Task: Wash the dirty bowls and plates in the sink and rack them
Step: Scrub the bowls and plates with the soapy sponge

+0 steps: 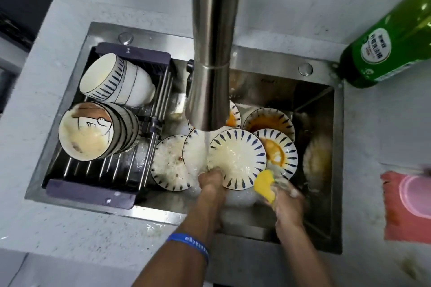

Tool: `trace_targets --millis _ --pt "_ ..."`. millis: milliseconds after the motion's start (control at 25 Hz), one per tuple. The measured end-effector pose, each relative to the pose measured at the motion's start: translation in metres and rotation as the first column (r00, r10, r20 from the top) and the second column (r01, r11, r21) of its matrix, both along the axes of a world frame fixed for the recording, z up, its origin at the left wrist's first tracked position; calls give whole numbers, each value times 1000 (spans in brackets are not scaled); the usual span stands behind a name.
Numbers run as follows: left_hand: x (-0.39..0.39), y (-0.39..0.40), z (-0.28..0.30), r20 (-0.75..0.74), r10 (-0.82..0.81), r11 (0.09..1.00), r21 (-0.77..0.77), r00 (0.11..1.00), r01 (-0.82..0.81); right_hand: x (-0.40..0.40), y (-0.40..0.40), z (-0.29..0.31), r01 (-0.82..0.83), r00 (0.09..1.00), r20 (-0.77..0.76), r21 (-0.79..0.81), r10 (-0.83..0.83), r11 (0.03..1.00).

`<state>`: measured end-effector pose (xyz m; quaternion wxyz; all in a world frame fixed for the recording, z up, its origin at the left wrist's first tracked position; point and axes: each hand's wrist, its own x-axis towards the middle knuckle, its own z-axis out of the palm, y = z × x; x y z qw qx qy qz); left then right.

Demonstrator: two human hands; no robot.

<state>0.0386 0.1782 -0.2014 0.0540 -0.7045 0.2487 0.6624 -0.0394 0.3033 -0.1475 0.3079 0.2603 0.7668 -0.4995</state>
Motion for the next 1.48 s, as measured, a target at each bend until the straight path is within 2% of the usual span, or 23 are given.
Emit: trace_targets --millis 80,200,280,320,360,400,440,520,560,600,720,760,840,920,1040,1080,1200,1320,1360,1440,1480 --pt "-8 0 -6 -51 89 996 16 995 -88 -3 4 0 15 1000 6 -44 -15 999" --pt "-34 5 4 -75 157 985 -65 985 -162 -8 13 4 7 999 -53 -48 -10 999" --pt "-46 9 17 -110 204 969 -119 973 -217 -10 22 13 -138 963 -231 30 141 990" --pt "-45 11 22 -121 218 961 -145 969 -234 -9 22 19 -266 902 -326 91 281 960" --pt "-42 15 30 -127 229 954 -167 965 -248 -9 18 24 -413 801 -394 179 450 893" --pt "-36 20 38 -114 223 951 -193 968 -242 -10 9 26 -564 650 -416 297 636 771" --pt "-28 27 46 -106 191 952 -222 976 -211 -13 -5 28 -697 452 -398 401 798 595" --pt "-15 32 71 -112 154 948 -262 982 -179 -16 -25 26 -870 86 -290 445 953 213" --pt "-11 28 81 -120 169 940 -280 978 -196 -16 -30 29 -898 -11 -240 429 971 96" --pt "-5 24 89 -109 180 933 -296 978 -205 -12 -29 34 -916 -23 -201 397 979 60" --pt "4 12 100 -82 129 938 -314 988 -148 5 -36 57 -954 74 -212 271 974 131" --pt "7 12 103 -88 96 943 -311 992 -119 8 -41 59 -952 62 -221 279 973 124" --pt "14 14 107 -93 89 939 -323 992 -114 9 -47 61 -914 18 -198 394 980 96" --pt "20 12 108 -65 79 936 -338 995 -96 12 -45 67 -886 24 -91 458 996 63" --pt "22 15 115 -95 -17 955 -296 995 -12 18 -44 70 -972 34 -125 227 992 62" --pt "19 19 119 -118 -24 960 -281 993 -10 14 -41 69 -974 22 -111 224 994 46" --pt "13 22 129 -161 -23 963 -269 987 -22 4 -36 70 -955 2 -78 297 997 26" --pt "10 23 120 -148 -33 957 -291 988 -12 7 -39 77 -959 84 -228 246 970 141" --pt "10 22 119 -139 -14 952 -304 990 -30 8 -35 78 -947 66 -271 287 960 146" --pt "9 22 123 -139 -19 943 -331 990 -28 3 -19 77 -939 0 -255 333 967 88" --pt "8 26 127 -149 -46 939 -343 988 -8 -1 -12 75 -934 3 -204 349 979 75"
